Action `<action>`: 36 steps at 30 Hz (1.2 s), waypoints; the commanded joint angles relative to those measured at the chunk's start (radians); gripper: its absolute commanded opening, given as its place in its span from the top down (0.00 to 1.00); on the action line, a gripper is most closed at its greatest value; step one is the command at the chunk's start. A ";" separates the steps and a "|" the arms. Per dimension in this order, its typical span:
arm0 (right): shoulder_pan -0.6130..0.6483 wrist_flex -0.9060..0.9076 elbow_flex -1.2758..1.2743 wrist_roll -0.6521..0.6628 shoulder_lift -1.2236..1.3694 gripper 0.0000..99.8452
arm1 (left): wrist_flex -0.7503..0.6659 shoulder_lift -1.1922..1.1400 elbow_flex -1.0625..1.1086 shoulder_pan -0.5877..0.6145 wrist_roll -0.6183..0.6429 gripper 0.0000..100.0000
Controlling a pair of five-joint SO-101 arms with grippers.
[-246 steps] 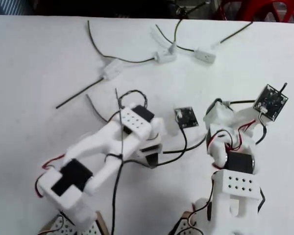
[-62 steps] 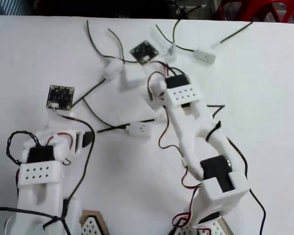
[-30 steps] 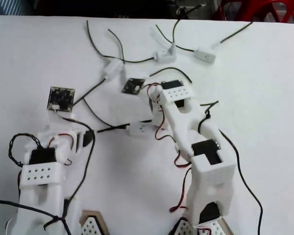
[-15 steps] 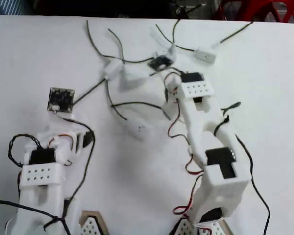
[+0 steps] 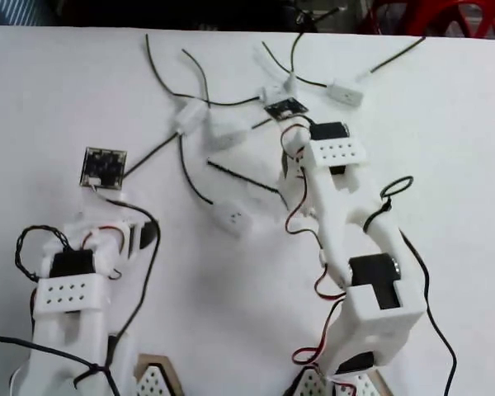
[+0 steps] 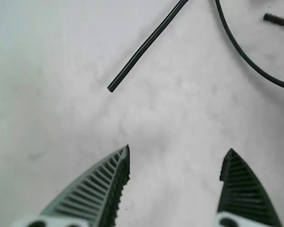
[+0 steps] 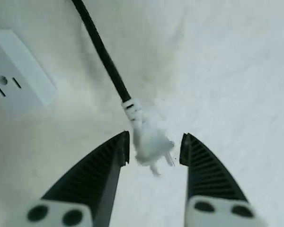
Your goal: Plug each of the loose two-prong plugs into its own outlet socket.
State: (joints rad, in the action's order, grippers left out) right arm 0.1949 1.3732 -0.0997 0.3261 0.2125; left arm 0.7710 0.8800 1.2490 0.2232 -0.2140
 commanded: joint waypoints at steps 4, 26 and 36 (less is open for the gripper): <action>0.021 0.024 0.005 -0.002 -0.064 0.89 | -0.020 0.024 -0.006 0.007 -0.003 0.69; -0.081 -0.309 -0.129 0.239 -0.018 0.81 | -0.020 0.024 -0.006 0.008 -0.003 0.69; -0.064 -0.206 -0.031 0.233 0.143 0.89 | -0.020 0.024 -0.006 0.008 -0.003 0.69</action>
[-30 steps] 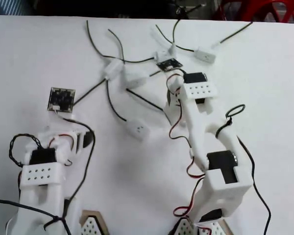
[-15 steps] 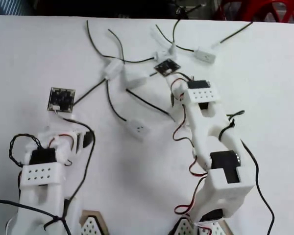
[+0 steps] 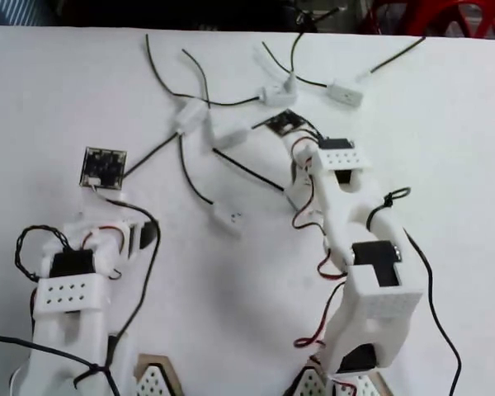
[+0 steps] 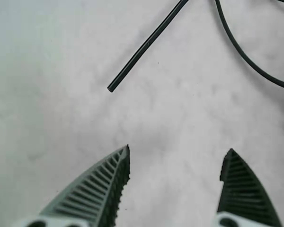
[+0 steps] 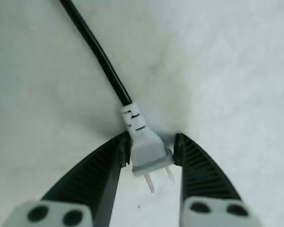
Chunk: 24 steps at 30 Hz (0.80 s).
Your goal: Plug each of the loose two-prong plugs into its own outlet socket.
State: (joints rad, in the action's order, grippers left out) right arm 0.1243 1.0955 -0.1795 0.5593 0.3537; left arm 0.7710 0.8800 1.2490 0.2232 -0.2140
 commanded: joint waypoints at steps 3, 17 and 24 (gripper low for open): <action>0.019 0.147 0.086 0.000 0.001 0.90 | -0.020 0.024 -0.006 0.008 -0.003 0.69; 0.021 0.239 0.115 0.000 -0.008 0.88 | -0.020 0.022 -0.005 0.005 -0.037 0.69; 0.001 0.317 0.192 0.000 -0.031 0.87 | -0.020 0.022 -0.005 0.005 -0.037 0.69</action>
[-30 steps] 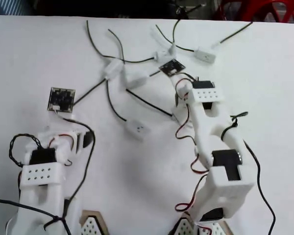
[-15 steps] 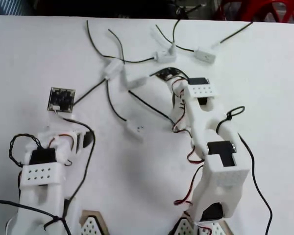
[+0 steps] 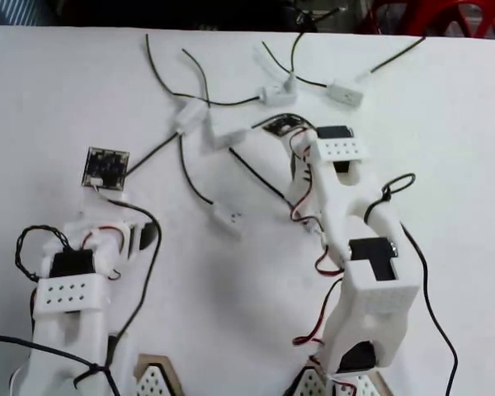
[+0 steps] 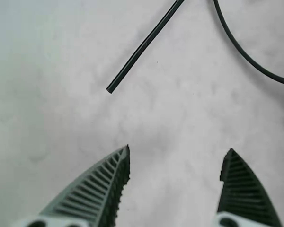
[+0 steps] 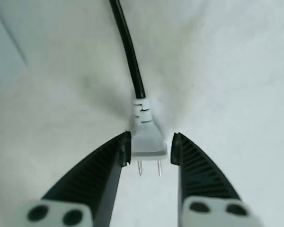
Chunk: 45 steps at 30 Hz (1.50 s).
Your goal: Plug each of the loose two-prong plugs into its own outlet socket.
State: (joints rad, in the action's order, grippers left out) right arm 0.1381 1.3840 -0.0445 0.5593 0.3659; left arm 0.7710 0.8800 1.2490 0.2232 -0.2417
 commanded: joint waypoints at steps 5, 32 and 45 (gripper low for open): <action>-0.013 0.028 0.040 -0.002 -0.033 0.87 | -0.020 0.021 -0.005 0.005 -0.009 0.69; -0.021 -0.005 -0.038 0.005 0.039 0.98 | -0.020 0.021 -0.005 0.007 -0.011 0.69; -0.019 0.005 -0.043 0.006 -0.008 0.98 | -0.020 0.021 -0.005 0.007 -0.014 0.69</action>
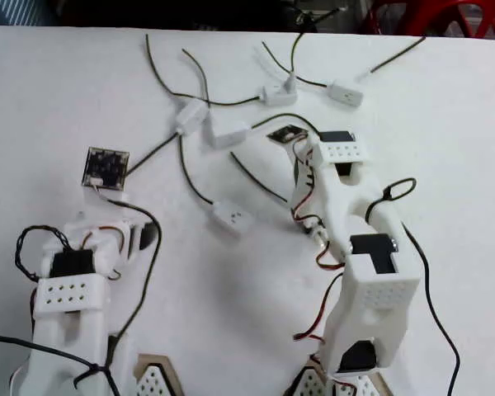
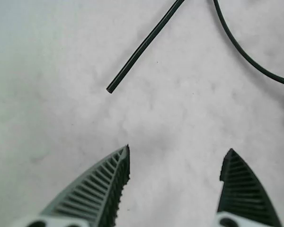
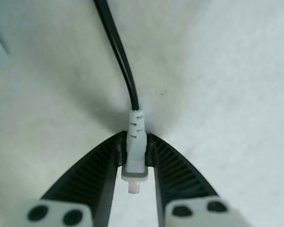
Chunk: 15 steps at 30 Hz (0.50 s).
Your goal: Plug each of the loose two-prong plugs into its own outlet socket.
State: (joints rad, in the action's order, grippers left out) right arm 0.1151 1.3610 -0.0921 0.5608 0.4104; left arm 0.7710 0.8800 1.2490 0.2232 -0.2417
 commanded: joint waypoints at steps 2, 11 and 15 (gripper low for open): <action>0.004 0.062 0.005 0.005 -0.053 0.98 | -0.020 0.021 -0.005 0.007 -0.014 0.69; 0.036 0.179 0.031 0.003 -0.131 0.98 | -0.014 0.025 -0.006 0.005 -0.014 0.69; 0.081 0.236 0.015 -0.003 -0.312 0.98 | -0.011 0.031 -0.031 0.004 -0.008 0.69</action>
State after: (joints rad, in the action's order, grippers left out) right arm 0.1596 1.5558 -0.0936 0.5608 0.2585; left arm 0.7710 0.8800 1.2490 0.2232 -0.2417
